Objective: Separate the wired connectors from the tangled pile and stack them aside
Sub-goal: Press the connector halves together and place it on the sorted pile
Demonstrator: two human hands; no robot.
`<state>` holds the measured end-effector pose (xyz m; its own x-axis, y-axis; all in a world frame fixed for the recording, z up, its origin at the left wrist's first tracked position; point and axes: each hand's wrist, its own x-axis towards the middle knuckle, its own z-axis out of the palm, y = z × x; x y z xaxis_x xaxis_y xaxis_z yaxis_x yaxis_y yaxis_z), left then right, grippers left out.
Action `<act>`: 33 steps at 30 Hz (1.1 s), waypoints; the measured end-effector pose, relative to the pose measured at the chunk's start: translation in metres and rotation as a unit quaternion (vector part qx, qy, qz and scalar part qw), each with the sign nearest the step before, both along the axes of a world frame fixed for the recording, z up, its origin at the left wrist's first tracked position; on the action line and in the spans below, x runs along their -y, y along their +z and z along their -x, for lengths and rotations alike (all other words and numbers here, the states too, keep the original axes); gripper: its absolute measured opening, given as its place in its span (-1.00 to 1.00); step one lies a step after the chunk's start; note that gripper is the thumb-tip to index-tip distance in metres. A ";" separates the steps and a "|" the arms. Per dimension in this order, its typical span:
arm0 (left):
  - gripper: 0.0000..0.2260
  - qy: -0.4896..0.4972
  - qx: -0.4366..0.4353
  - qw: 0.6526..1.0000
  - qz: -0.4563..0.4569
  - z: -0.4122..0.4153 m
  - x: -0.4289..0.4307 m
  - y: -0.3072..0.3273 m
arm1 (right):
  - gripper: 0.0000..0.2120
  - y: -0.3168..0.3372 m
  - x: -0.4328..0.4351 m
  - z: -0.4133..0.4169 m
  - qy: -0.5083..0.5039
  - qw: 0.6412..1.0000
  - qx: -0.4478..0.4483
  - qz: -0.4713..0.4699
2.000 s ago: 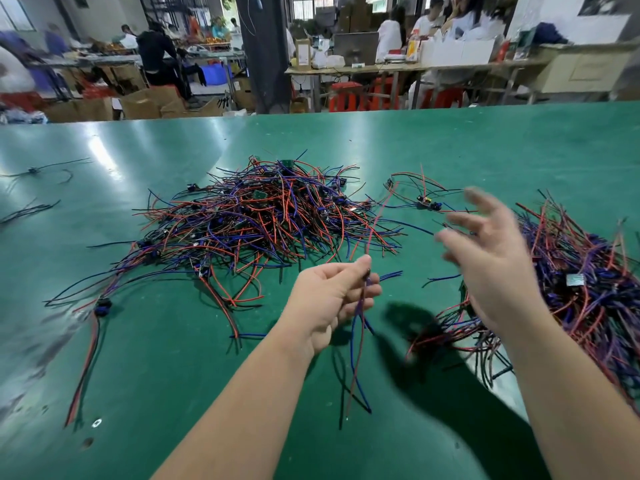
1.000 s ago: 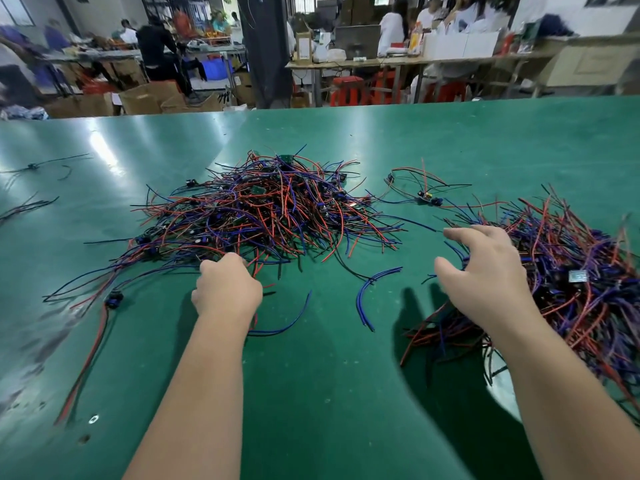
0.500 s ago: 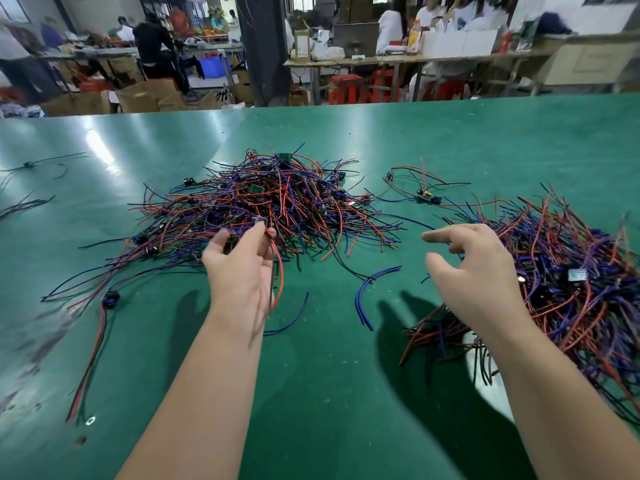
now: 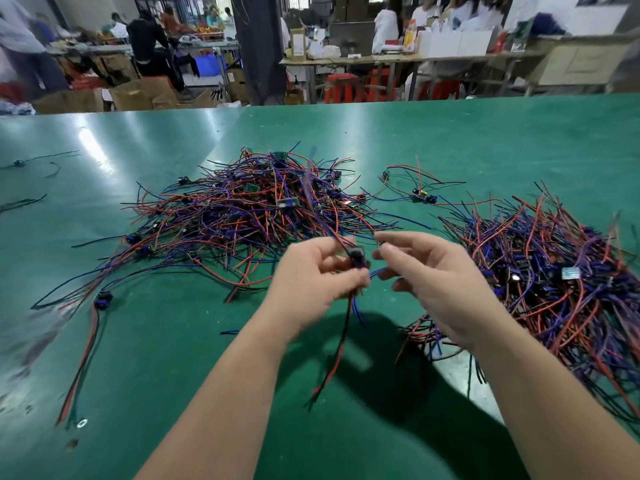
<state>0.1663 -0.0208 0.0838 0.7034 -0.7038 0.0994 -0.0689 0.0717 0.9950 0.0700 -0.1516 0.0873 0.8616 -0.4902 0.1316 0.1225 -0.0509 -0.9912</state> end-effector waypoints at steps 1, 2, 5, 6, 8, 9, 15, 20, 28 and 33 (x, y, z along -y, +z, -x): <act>-0.71 -0.035 0.025 0.999 -0.026 0.003 0.001 -0.001 | -0.79 -0.002 -0.004 -0.001 0.014 1.000 0.001 0.004; -0.71 -0.059 0.051 0.996 -0.048 0.005 0.002 -0.002 | -0.79 -0.004 -0.006 -0.002 0.017 1.000 0.001 0.014; -0.78 -0.079 0.046 0.994 -0.056 0.008 0.002 -0.001 | -0.83 -0.006 -0.008 -0.005 -0.009 1.000 -0.001 0.014; -0.81 -0.081 0.020 0.995 -0.044 0.009 0.002 0.000 | -0.83 -0.006 -0.007 -0.005 -0.020 1.000 0.004 0.002; -0.83 -0.071 -0.015 0.997 -0.034 0.012 0.002 0.002 | -0.85 -0.006 -0.005 -0.005 -0.030 0.999 0.017 -0.017; -0.83 -0.059 -0.018 0.997 -0.036 0.013 0.002 0.003 | -0.85 -0.005 -0.005 -0.005 -0.030 0.999 0.020 -0.020; -0.87 0.015 -0.078 0.997 -0.012 0.010 0.003 0.005 | -0.83 -0.005 -0.001 -0.005 -0.086 0.996 0.015 -0.027; -0.85 0.102 -0.097 0.980 0.144 -0.010 -0.005 0.012 | -0.84 -0.003 0.016 -0.003 -0.168 0.984 -0.020 -0.059; -0.86 0.325 -0.088 0.937 0.091 -0.049 -0.024 0.000 | -0.99 0.000 0.027 0.000 -0.159 0.972 -0.014 -0.172; -0.56 0.324 0.190 0.867 -0.327 -0.052 -0.034 -0.012 | -0.90 0.007 0.022 0.002 -0.090 0.964 -0.008 -0.249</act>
